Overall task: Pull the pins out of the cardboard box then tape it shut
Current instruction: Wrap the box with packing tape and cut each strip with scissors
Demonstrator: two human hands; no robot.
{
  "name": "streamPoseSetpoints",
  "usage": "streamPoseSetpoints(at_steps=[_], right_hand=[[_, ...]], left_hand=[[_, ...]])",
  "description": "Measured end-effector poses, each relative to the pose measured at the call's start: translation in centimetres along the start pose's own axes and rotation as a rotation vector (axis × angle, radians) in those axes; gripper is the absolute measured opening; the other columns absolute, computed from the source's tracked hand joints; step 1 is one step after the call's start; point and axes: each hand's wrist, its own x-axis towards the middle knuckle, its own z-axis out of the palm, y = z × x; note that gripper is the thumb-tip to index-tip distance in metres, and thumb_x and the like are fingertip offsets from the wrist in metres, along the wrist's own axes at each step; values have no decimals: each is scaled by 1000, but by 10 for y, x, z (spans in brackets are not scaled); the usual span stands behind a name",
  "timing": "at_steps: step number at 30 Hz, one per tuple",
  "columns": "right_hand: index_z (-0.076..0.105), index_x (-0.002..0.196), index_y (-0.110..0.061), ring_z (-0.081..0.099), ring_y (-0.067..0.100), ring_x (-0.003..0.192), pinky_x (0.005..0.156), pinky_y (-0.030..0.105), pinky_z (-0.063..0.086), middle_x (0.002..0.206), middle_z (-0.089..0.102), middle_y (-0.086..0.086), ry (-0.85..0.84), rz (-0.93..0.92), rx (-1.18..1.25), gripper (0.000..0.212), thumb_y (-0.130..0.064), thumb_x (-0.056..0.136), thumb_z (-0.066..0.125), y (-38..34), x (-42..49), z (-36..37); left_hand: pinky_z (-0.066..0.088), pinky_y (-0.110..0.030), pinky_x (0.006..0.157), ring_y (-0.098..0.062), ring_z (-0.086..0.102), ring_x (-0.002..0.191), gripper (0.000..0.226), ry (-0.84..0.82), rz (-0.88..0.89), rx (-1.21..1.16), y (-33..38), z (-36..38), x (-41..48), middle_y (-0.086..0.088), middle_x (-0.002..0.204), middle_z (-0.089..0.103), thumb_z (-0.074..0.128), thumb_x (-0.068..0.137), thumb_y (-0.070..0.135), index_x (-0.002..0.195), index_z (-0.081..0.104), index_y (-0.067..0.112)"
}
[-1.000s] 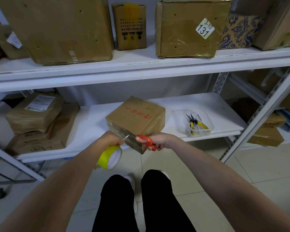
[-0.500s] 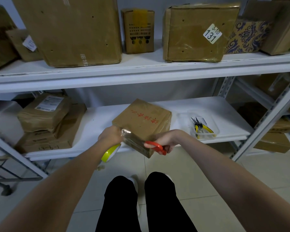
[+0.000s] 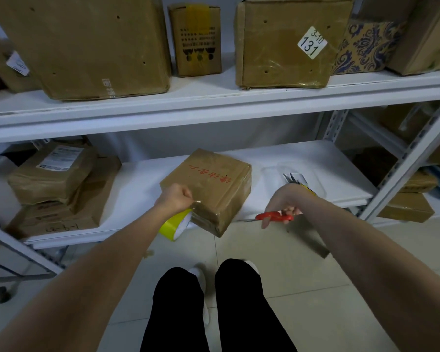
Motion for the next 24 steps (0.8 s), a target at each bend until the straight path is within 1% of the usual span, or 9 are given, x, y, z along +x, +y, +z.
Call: streamPoseSetpoints(at_steps=[4,8,11,13,16,18,20,22,24], right_hand=[[52,84,-13,43,15,56,52,23,36,72,47,2,206,68,306,39,-48,82,69,25,26,-5],[52,76,-10,55,20,61,59,24,38,66,54,5,552,13,601,34,-41,88,54,10,58,6],[49,94,-10,55,24,71,66,25,40,70,50,7,581,-95,767,21,-31,95,48,-10,68,10],[55,102,-5,58,27,83,70,29,45,88,59,12,589,-138,856,25,-28,93,53,-23,73,11],[53,120,1,56,33,111,91,39,48,125,54,18,918,-201,936,36,-19,90,55,-42,78,13],[52,119,-1,53,31,111,92,36,44,122,53,15,1209,-349,820,30,-13,91,53,-63,60,16],[58,110,-7,56,25,103,86,30,44,112,58,9,1366,-552,575,20,-13,92,51,-87,39,20],[64,105,-15,60,22,98,91,35,46,107,63,4,1297,-689,332,23,-24,94,46,-113,30,26],[65,109,-18,59,26,103,97,40,40,112,63,5,1179,-641,69,34,-39,95,42,-133,30,32]], left_hand=[[48,-32,89,-22,61,92,17,19,-18,-168,0,-2,8,-6,86,68,67,78,11,64,63,20],[46,-32,92,-16,57,87,28,6,-36,-286,3,-3,10,4,71,60,65,80,2,58,60,18],[46,-32,90,-13,55,75,28,6,-34,-324,3,-4,10,1,67,59,63,82,2,59,59,16],[46,-33,89,-15,55,73,27,4,-41,-361,-1,-7,9,-1,66,59,62,83,2,60,59,14],[47,-32,86,-17,56,75,27,58,-79,-360,-11,-12,10,-2,68,61,63,81,1,58,61,15],[48,-34,88,-21,58,83,26,95,-116,-342,-20,-15,12,-7,75,64,64,78,2,57,62,16],[49,-39,90,-23,57,84,27,100,-138,-346,-28,-17,11,-11,78,63,64,78,1,55,62,16],[50,-41,90,-23,57,82,29,93,-154,-364,-33,-18,9,-11,74,61,64,78,0,54,62,16],[50,-40,89,-22,56,81,29,99,-162,-381,-34,-19,6,-8,70,60,65,78,2,54,61,16]])
